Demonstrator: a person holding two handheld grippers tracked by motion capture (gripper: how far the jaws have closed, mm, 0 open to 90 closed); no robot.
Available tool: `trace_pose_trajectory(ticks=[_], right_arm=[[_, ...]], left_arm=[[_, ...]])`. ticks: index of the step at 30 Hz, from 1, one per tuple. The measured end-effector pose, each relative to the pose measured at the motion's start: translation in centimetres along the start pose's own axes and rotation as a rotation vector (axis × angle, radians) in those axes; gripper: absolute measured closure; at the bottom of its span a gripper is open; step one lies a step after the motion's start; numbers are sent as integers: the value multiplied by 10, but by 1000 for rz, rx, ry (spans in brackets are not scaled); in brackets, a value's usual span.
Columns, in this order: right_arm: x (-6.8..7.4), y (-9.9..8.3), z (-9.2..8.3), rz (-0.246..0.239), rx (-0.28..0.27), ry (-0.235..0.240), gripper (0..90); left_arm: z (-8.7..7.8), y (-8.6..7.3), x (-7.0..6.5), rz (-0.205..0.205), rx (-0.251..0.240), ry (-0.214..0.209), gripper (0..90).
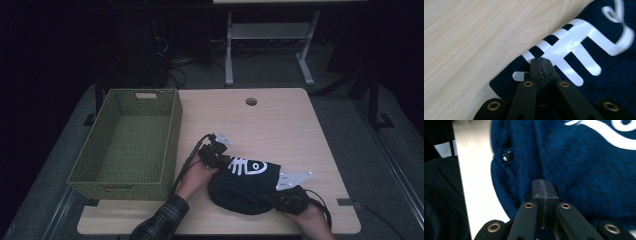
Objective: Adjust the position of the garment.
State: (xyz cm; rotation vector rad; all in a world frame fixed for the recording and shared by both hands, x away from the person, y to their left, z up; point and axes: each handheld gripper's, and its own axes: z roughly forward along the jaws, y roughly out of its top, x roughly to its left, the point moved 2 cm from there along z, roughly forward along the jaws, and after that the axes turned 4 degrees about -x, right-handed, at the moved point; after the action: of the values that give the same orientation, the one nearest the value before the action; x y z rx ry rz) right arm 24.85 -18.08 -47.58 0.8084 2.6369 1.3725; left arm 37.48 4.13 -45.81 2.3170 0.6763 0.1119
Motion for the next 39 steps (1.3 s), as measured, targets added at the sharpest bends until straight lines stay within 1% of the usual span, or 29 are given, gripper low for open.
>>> trace_pose_trajectory(ticks=[2, 4, 5, 8, 9, 11, 13, 14, 16, 17, 19, 20, 21, 22, 23, 24, 25, 27, 28, 30, 32, 35, 36, 37, 38, 39], right_arm=[[7, 1, 5, -21, 7, 8, 900], [12, 3, 10, -39, 18, 7, 900], [14, 4, 12, -51, 24, 3, 900], [16, 4, 14, -57, 24, 4, 900], [17, 4, 13, -60, 20, 1, 900], [16, 5, 9, -68, 5, -6, 900], [15, 6, 3, -61, -22, -14, 899], [15, 7, 0, -64, -38, -21, 899], [14, 8, -7, -62, -66, -34, 899], [13, 9, -11, -65, -83, -42, 899], [11, 11, -19, -64, -106, -63, 898], [9, 10, -22, -62, -109, -72, 899], [7, 10, -24, -47, -109, -90, 898], [4, 8, -25, -41, -100, -105, 899], [2, 6, -24, -35, -88, -118, 899], [-1, 4, -23, -27, -69, -128, 899], [-3, 2, -21, -29, -50, -136, 899], [-5, -1, -17, -15, -28, -132, 899], [-5, -3, -15, -8, -8, -136, 899], [-6, -5, -9, -12, 15, -139, 899], [-6, -7, -5, -2, 33, -127, 900], [-5, -9, -4, 3, 35, -124, 900], [-5, -9, -4, 2, 34, -126, 899], [-5, -8, -4, -10, 32, -129, 897], [-4, -8, -6, -14, 27, -131, 865], [-4, -7, -8, -12, 11, -137, 824]], left_arm=[[5, 1, 1, 23, 16, -5, 900], [10, 3, 0, 25, 15, -10, 900], [10, 4, 0, 36, 22, -13, 900], [9, 4, -1, 34, 8, -15, 900], [6, 5, -2, 25, -5, -16, 900], [-4, 6, -2, 21, -30, -32, 900], [-15, 7, -7, 3, -73, -46, 900], [-22, 7, -9, 13, -75, -45, 900], [-34, 7, -15, 10, -96, -45, 900], [-39, 6, -18, 19, -92, -43, 899], [-48, 2, -23, 19, -95, -33, 896], [-52, -1, -24, 37, -75, -30, 895], [-53, -4, -26, 27, -66, -27, 894], [-54, -8, -27, 33, -50, -23, 889], [-53, -11, -28, 29, -38, -14, 889], [-50, -15, -28, 22, -19, -9, 889], [-48, -19, -28, 25, 3, -5, 889], [-40, -25, -27, 21, 28, -9, 890], [-37, -28, -27, 25, 41, -5, 890], [-28, -31, -27, 36, 68, 1, 899], [-24, -32, -28, 41, 77, 3, 900], [-24, -32, -27, 39, 76, 3, 900], [-25, -32, -28, 36, 73, 1, 900], [-25, -32, -28, 28, 67, -1, 900], [-27, -31, -27, 20, 60, -11, 897], [-29, -30, -26, 12, 46, -14, 870]])
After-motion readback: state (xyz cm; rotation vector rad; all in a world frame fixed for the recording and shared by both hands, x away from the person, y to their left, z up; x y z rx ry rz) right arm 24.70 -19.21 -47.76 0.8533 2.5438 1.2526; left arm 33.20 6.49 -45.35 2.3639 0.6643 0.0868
